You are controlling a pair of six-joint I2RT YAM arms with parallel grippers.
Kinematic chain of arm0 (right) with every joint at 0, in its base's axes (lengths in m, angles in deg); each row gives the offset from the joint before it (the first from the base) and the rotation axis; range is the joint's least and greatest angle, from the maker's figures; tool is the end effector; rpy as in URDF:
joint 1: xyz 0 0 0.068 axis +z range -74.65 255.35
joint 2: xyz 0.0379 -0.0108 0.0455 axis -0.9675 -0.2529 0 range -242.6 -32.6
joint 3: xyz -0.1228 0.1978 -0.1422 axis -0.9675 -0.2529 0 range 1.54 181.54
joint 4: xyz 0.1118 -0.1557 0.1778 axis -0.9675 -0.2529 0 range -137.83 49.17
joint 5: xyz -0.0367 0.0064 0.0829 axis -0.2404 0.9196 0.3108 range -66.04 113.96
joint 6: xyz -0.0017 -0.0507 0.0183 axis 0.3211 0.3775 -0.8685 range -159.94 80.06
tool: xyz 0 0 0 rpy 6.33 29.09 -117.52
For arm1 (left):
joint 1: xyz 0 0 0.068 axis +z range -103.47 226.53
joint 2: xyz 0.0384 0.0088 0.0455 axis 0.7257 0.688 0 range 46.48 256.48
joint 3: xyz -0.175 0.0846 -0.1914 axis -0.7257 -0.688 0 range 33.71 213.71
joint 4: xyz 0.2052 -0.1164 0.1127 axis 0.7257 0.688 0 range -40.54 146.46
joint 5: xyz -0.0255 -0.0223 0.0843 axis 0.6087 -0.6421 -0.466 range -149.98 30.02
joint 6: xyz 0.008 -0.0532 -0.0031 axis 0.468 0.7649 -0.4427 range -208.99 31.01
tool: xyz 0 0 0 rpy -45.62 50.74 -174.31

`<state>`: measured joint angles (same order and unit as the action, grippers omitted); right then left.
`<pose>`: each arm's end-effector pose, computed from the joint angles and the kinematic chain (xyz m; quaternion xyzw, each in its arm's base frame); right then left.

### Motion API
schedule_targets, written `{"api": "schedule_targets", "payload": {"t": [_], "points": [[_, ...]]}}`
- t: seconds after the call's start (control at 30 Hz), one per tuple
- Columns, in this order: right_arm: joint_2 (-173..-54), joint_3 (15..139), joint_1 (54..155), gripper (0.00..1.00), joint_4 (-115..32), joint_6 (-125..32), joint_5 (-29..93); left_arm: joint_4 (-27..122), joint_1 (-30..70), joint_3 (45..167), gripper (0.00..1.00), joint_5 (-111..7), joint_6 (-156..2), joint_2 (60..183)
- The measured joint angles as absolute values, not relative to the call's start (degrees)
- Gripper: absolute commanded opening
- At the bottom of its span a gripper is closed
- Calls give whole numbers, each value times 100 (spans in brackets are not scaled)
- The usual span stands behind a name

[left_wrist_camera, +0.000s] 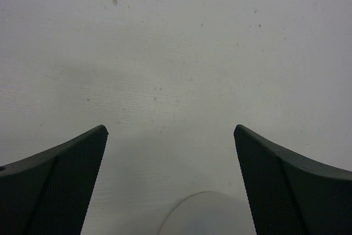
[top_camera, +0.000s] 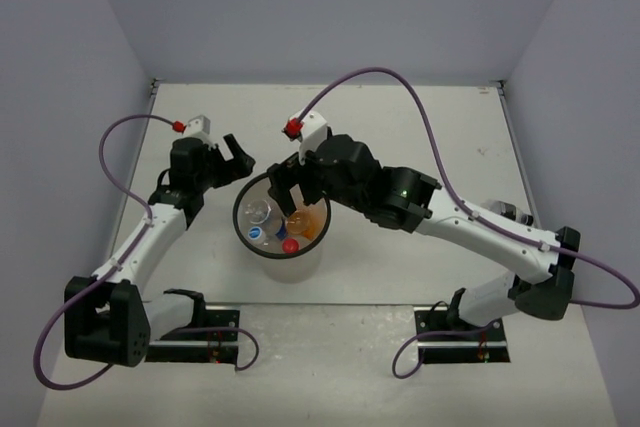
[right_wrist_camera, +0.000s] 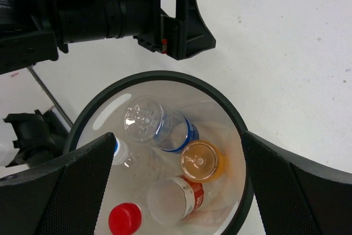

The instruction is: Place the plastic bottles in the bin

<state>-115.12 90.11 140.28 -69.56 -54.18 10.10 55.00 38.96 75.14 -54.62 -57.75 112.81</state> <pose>0.1446 0.2891 0.4189 -0.2933 0.7754 0.2732 0.4880 0.2532 -0.0369 0.2512 -0.1550 0.8534 -0.2031 0.4544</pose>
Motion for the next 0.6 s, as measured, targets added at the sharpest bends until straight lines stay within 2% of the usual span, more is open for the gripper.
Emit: {"api": "schedule_targets", "payload": {"t": [0.27, 0.6], "points": [[-10667, 9011, 13834, 99, -6955, -5445, 417, 5385, 3896, 7764, 100, -5253, -5980, 11547], [-9335, 7891, 11771, 99, -6966, -6314, 118, 5338, 3896, 7809, 100, -5100, -6070, 11652]]}}
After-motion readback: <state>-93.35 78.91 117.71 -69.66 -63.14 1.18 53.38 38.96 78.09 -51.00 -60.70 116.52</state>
